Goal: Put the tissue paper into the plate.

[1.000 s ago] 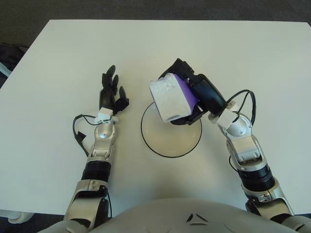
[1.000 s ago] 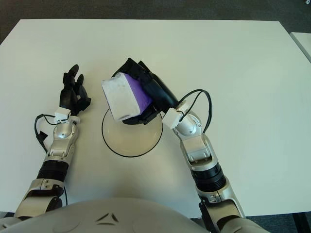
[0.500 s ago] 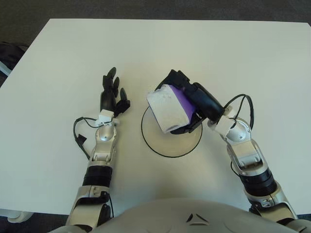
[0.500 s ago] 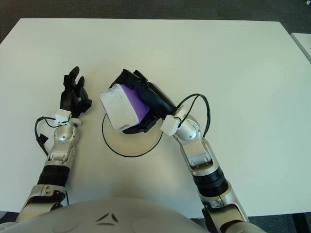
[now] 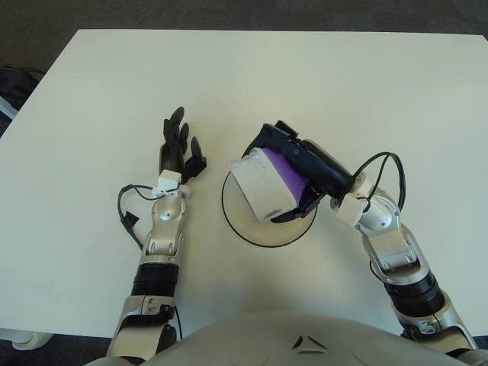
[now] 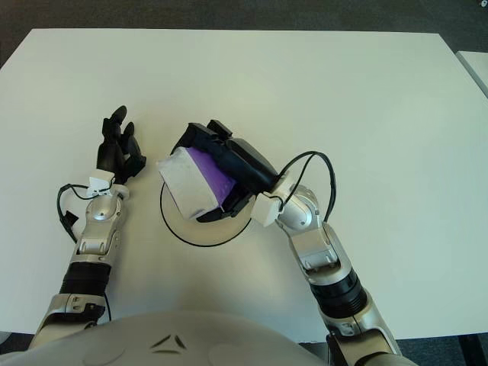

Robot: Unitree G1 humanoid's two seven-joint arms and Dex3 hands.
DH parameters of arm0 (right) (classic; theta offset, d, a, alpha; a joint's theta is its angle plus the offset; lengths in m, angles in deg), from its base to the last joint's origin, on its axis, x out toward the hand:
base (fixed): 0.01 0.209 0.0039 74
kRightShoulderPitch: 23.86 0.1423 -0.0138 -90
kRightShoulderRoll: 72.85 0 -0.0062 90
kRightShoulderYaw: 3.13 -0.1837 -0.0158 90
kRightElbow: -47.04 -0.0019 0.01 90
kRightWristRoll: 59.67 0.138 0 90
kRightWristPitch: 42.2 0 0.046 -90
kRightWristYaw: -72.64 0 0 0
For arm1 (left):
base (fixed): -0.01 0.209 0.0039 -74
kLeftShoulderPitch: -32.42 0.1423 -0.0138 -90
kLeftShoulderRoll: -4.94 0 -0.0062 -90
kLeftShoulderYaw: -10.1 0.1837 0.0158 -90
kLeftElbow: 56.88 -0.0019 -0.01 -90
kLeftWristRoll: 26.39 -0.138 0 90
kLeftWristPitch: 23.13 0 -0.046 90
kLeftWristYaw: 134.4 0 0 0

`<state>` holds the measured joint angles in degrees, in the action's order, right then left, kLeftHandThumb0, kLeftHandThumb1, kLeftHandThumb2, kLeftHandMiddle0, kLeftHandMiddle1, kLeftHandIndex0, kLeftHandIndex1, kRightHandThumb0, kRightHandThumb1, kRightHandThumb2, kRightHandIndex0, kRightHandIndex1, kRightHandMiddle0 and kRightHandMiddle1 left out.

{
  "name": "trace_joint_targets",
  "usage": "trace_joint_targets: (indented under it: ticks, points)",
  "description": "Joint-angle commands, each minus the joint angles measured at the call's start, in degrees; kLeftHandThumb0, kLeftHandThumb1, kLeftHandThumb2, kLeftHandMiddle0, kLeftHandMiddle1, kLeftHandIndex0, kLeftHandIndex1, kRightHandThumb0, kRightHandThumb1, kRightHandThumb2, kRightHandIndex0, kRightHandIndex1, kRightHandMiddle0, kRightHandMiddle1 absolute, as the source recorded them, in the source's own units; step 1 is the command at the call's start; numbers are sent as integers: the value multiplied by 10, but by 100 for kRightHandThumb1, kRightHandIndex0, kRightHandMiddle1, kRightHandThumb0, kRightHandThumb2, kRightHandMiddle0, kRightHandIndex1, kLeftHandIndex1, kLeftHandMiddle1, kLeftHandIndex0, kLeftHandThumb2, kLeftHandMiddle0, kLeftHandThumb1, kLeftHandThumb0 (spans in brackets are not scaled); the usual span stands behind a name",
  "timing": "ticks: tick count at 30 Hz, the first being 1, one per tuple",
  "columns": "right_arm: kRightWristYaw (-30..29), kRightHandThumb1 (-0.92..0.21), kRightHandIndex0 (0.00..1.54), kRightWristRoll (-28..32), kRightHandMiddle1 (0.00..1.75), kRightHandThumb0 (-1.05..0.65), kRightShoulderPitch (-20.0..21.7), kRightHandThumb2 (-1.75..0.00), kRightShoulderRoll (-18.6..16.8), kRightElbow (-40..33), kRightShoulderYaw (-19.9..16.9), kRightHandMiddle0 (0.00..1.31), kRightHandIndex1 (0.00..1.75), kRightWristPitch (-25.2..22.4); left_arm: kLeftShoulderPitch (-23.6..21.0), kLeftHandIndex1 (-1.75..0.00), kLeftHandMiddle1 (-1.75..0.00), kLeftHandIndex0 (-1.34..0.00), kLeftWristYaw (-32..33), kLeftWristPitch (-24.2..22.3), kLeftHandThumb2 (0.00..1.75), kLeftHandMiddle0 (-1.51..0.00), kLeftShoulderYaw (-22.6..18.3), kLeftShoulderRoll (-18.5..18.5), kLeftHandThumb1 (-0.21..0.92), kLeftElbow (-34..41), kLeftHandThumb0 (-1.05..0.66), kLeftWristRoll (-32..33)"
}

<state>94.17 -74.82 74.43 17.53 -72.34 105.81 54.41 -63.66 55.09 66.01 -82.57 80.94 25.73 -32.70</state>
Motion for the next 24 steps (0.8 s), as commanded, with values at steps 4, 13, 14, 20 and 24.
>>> trace_joint_targets:
  ticks: [4, 13, 14, 20, 24]
  points:
    - [7, -36, 108, -11, 175, -45, -12, -125, 5, -24, 5, 57, 175, -8, 30, -50, 0, 0, -1, -31, 95, -34, 8, -6, 92, -23, -74, -7]
    - [-10, -38, 105, -18, 175, -45, -18, -123, -10, -23, 7, 55, 175, 7, 31, -50, -1, 0, -3, -24, 93, -35, 7, -7, 92, -24, -71, -5]
    - [-16, -40, 101, -14, 175, -44, -16, -120, -15, -16, 7, 54, 175, 18, 30, -50, -1, 0, -3, -21, 93, -35, 6, -7, 92, -29, -71, -4]
    - [21, -84, 24, -35, 62, -87, 19, -59, 28, 11, 10, 9, 56, 42, -3, -55, 0, 0, -3, 46, 89, -35, -13, 3, 92, -142, -72, 9]
    - [47, -90, 6, -23, 16, -100, 56, -56, 56, 40, 0, 2, 15, 77, -11, -55, 0, 0, 0, 70, 88, -35, -18, 4, 92, -173, -73, 11]
